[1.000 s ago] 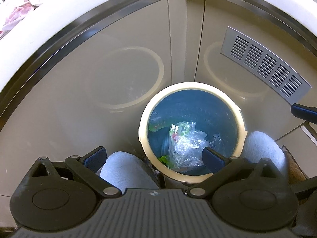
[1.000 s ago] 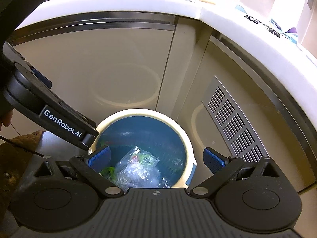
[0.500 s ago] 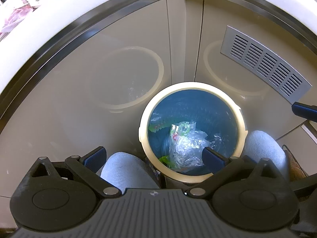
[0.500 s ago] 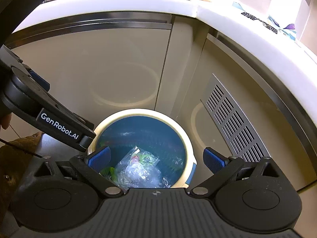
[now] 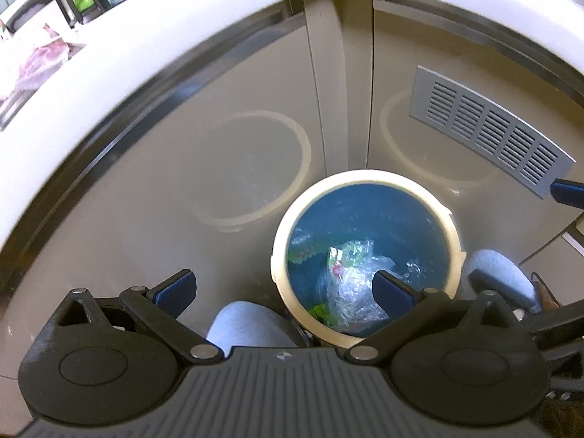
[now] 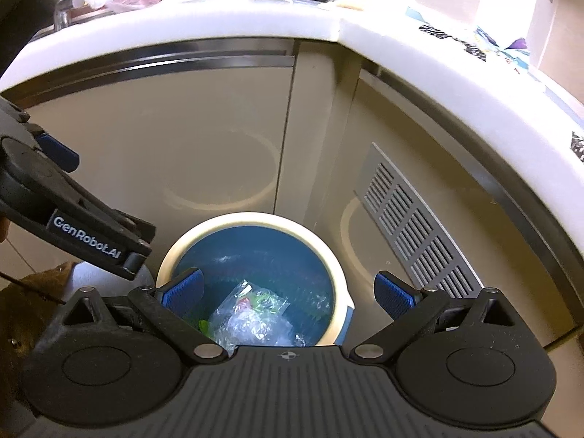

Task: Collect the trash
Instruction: 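Raise both tools from the bin toward the remaining trash on the mat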

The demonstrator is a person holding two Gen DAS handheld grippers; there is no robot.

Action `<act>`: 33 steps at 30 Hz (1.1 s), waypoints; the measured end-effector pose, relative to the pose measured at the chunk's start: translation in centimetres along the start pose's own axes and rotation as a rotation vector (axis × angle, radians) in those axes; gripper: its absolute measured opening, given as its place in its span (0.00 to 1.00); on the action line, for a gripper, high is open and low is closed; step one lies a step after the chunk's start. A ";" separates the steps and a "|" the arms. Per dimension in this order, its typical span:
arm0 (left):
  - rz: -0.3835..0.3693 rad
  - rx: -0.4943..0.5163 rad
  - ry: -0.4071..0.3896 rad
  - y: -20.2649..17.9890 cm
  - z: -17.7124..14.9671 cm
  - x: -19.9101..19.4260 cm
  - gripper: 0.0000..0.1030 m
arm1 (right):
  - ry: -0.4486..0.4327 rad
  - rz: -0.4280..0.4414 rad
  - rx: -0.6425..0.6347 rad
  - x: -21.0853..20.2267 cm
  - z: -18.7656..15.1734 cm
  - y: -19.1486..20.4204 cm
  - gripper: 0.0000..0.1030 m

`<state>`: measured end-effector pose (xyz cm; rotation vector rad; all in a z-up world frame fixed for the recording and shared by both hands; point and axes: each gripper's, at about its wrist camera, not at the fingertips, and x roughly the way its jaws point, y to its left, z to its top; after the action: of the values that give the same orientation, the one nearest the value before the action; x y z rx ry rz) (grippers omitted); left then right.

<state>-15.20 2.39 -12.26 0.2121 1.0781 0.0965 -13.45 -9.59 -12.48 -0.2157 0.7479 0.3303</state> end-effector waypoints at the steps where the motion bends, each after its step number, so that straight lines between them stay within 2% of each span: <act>1: 0.001 0.000 -0.006 0.1 0.2 -0.2 1.00 | -0.005 -0.002 0.011 -0.2 0.1 -0.3 0.97; 6: -0.017 -0.029 -0.045 0.9 1.5 -1.9 1.00 | -0.046 0.009 0.092 -1.9 0.8 -2.2 0.97; 11: -0.035 -0.067 -0.095 2.0 3.2 -4.0 1.00 | -0.133 0.059 0.176 -4.9 2.2 -4.3 0.97; 15: -0.041 -0.087 -0.124 2.6 4.5 -5.3 1.00 | -0.230 0.091 0.257 -7.3 3.9 -6.9 0.97; 18: -0.036 -0.094 -0.141 2.8 5.4 -6.0 1.00 | -0.321 0.078 0.301 -8.4 6.1 -9.4 0.98; 22: -0.029 -0.108 -0.148 3.2 6.3 -6.5 1.00 | -0.420 -0.025 0.343 -8.0 9.4 -13.5 1.00; 27: -0.027 -0.119 -0.145 3.7 7.0 -6.8 1.00 | -0.454 -0.215 0.371 -4.9 13.7 -19.5 1.00; 29: -0.031 -0.125 -0.143 3.8 7.3 -6.8 1.00 | -0.438 -0.294 0.377 -2.7 15.4 -21.9 1.00; 33: -0.040 -0.139 -0.135 4.4 7.5 -6.8 1.00 | -0.353 -0.371 0.305 2.6 18.5 -26.0 1.00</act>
<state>-11.63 4.49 -2.02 0.0704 0.9367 0.1186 9.49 -27.49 0.89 -0.0024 0.3888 -0.0999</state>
